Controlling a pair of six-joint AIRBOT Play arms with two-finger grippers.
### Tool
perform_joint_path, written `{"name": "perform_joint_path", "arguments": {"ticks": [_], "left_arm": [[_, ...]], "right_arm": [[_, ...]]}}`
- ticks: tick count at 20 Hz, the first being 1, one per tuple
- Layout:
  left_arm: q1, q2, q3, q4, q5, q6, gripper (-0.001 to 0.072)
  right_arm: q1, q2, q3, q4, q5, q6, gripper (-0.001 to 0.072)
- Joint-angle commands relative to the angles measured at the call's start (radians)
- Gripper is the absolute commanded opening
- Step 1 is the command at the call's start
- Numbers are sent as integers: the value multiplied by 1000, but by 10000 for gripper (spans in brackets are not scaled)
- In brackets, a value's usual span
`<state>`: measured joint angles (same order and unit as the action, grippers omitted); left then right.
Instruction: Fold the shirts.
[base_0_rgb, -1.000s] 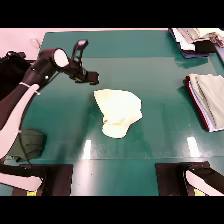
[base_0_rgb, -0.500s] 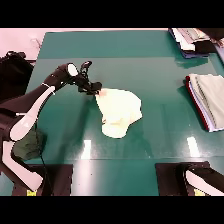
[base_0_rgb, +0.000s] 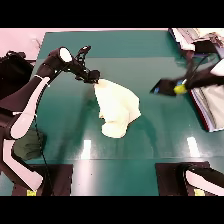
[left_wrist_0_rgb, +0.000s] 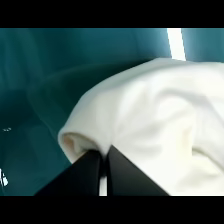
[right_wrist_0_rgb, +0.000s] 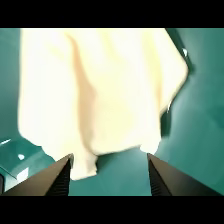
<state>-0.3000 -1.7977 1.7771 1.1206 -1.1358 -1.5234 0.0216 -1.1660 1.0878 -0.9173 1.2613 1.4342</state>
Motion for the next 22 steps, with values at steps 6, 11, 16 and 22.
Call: {"name": "perform_joint_path", "arguments": {"ticks": [6, 11, 16, 22], "left_arm": [[2, 0, 19, 0, -29, 13, 26], [2, 24, 22, 1, -40, 13, 26], [4, 223, 92, 16, -26, 62, 26], [0, 612, 215, 18, -20, 119, 25]], "right_arm": [[134, -250, -332, 277, -272, -94, 529], [206, -300, -201, 260, -390, -94, 148], [130, -119, 8, 114, -236, -101, 13], [-16, 195, 449, -5, 35, -92, 12]]}}
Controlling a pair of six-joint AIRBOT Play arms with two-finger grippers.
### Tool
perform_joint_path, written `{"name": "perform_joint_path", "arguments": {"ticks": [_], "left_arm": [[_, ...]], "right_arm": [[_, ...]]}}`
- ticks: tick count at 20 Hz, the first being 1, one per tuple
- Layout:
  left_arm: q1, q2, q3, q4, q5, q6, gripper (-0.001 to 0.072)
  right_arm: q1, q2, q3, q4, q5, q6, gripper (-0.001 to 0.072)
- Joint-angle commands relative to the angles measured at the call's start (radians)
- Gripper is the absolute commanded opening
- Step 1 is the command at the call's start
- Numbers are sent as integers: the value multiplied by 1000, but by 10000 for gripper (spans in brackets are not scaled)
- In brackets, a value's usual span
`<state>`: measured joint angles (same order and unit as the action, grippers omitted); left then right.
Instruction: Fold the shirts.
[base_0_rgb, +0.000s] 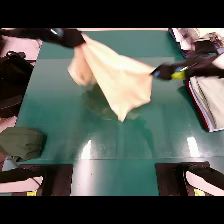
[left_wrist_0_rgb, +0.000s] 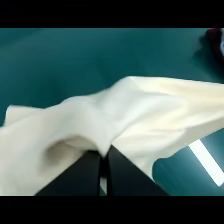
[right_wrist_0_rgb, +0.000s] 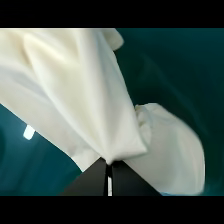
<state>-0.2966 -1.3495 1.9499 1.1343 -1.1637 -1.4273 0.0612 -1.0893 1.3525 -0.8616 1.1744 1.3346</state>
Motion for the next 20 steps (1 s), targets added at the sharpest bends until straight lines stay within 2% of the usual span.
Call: {"name": "perform_joint_path", "arguments": {"ticks": [1, 5, 9, 11, 15, 17, 18, 19, 20], "left_arm": [[-11, 208, 42, 5, 7, 23, 25], [-93, 266, 34, 22, -26, 22, 25], [-201, 226, -115, 117, -34, 21, 25], [-232, 199, -253, 124, -34, 22, 25], [-272, 140, -563, 114, -35, 23, 26], [-271, 129, -694, 66, -28, 22, 30], [-270, 129, -742, 27, -20, 23, 165], [-270, 129, -763, -2, -23, 22, 448], [-270, 133, -763, -19, -29, 22, 514]], "right_arm": [[-68, 145, 238, -61, 137, 21, 12], [-69, 171, 347, -59, 172, 75, 11], [-66, 94, 330, -60, 254, 80, 11], [-43, 58, 251, -96, 265, 79, 11], [21, 12, 42, -267, 265, 82, 12], [24, 13, -60, -265, 248, 82, 12], [24, 13, -96, -264, 240, 82, 12], [24, 13, -127, -264, 238, 82, 12], [24, 13, -146, -264, 239, 82, 12]]}}
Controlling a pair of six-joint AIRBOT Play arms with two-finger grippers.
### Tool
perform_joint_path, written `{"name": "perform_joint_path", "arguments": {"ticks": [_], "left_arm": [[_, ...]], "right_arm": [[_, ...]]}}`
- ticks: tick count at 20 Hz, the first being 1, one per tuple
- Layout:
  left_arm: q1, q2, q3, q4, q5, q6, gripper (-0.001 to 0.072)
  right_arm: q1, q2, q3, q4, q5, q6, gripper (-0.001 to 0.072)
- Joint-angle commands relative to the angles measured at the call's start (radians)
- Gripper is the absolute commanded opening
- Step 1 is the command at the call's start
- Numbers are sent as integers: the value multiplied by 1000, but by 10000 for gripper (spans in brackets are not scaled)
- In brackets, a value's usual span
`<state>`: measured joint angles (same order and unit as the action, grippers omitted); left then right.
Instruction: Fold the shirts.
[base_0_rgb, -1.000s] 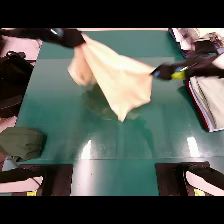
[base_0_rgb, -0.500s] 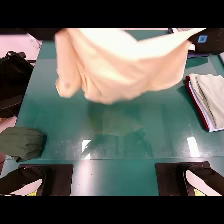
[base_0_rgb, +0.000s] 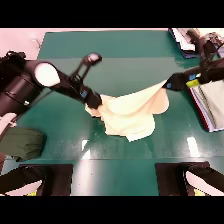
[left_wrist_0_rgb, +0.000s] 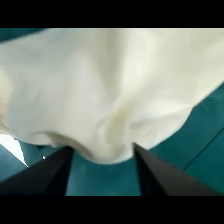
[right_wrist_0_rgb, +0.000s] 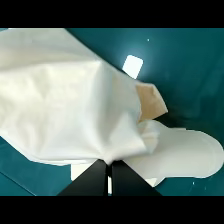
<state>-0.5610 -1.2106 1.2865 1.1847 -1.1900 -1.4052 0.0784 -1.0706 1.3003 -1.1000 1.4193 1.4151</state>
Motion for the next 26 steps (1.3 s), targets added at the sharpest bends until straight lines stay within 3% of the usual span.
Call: {"name": "perform_joint_path", "arguments": {"ticks": [1, 5, 8, 13, 20, 26], "left_arm": [[-5, 6, -90, -70, 2, -2, 514], [50, 78, 43, -56, 32, -11, 514], [217, 111, 118, -55, 90, -32, 514], [430, -63, 117, -65, 47, -46, 513], [437, -453, 117, -187, -52, -80, 515], [401, -495, 117, -188, 26, -80, 514]], "right_arm": [[6, -6, -108, -25, -8, 2, 12], [6, 1, -117, -18, -45, 1, 12], [6, 18, -117, -18, -72, 1, 12], [6, 32, -117, -17, -85, 1, 12], [14, 32, -117, -17, -85, 1, 12], [14, 32, -117, -16, -98, 2, 13]]}}
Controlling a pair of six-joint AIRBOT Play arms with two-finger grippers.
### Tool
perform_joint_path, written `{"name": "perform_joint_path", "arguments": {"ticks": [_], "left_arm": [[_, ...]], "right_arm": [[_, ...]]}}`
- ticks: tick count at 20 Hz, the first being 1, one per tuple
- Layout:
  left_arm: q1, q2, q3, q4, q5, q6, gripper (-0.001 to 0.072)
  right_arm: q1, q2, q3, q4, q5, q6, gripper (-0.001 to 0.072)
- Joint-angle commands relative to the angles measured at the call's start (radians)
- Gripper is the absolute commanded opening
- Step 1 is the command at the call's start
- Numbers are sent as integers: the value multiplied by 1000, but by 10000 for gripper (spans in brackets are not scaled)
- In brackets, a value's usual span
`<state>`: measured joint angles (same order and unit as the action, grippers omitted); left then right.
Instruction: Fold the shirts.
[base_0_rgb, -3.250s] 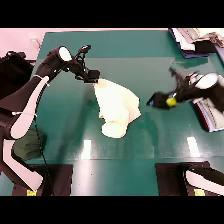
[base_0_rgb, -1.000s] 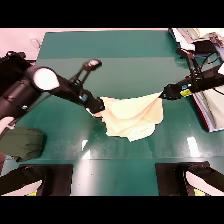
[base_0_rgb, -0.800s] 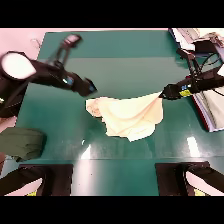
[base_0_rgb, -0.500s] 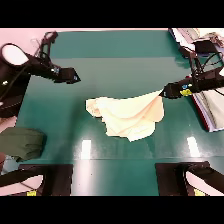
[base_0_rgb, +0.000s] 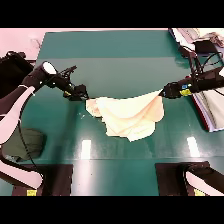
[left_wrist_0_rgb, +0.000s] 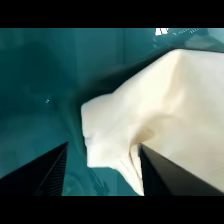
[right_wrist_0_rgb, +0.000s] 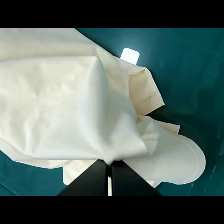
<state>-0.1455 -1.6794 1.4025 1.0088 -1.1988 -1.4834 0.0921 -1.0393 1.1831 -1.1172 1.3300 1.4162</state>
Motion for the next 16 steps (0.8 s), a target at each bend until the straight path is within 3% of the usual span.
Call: {"name": "perform_joint_path", "arguments": {"ticks": [1, 8, 9, 10, 11, 16], "left_arm": [[-22, -26, 1, -14, 44, -2, 514], [-98, -26, 1, 67, 55, -10, 509], [-99, -25, 2, 48, 54, -21, 351], [-99, -23, 11, 47, 47, -28, 142], [-99, -22, 32, 49, 26, -28, 24], [-47, 138, 283, 65, -27, -16, 26]], "right_arm": [[0, 0, 0, 1, -11, 0, 13], [0, 1, 0, 53, -22, 0, 12], [0, 2, 0, 53, -20, 0, 13], [0, 5, 0, 53, -19, 0, 13], [0, 13, 1, 52, -26, 0, 13], [-51, 88, 197, 44, -24, -1, 13]]}}
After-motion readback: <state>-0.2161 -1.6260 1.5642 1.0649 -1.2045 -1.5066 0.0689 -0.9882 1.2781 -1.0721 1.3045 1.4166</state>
